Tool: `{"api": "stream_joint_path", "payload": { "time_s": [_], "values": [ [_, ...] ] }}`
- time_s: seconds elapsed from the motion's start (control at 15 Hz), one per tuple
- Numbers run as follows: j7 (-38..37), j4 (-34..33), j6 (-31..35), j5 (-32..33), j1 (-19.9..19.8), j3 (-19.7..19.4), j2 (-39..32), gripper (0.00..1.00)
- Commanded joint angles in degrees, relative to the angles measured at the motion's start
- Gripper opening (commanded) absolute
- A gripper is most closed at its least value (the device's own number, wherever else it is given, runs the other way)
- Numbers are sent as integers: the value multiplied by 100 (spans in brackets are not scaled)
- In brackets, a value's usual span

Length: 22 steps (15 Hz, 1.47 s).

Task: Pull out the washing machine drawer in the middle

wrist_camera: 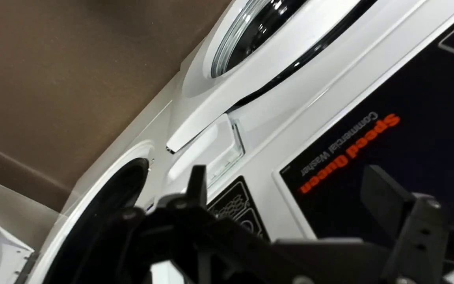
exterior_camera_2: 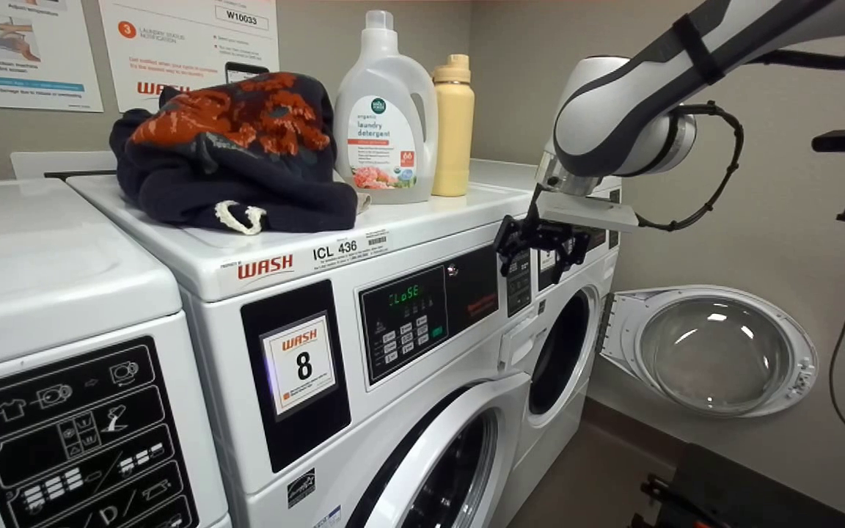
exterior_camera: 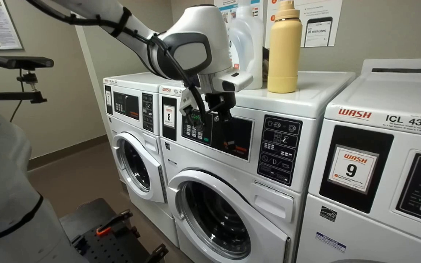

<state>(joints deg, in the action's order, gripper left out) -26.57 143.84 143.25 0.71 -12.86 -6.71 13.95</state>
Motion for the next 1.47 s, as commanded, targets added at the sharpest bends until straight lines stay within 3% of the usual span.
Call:
{"api": "stream_joint_path", "payload": {
  "time_s": [0.0,0.33,0.67,0.87,0.93,1.2,1.4],
  "values": [
    [-1085,113,561,354,-382,110,-265,100],
    [-1930,282,1305,607,-646,-145,-723,100],
    [-1926,414,2400,557,-614,-448,-1251,100],
    [-1746,400,2829,63,-463,-574,-1521,100],
    [-1732,393,2914,-150,-555,-438,-1593,100],
    [-1391,356,3067,-1314,-222,-479,-1773,100],
    [-931,305,3109,-2412,-379,-33,-1874,100]
  ]
}}
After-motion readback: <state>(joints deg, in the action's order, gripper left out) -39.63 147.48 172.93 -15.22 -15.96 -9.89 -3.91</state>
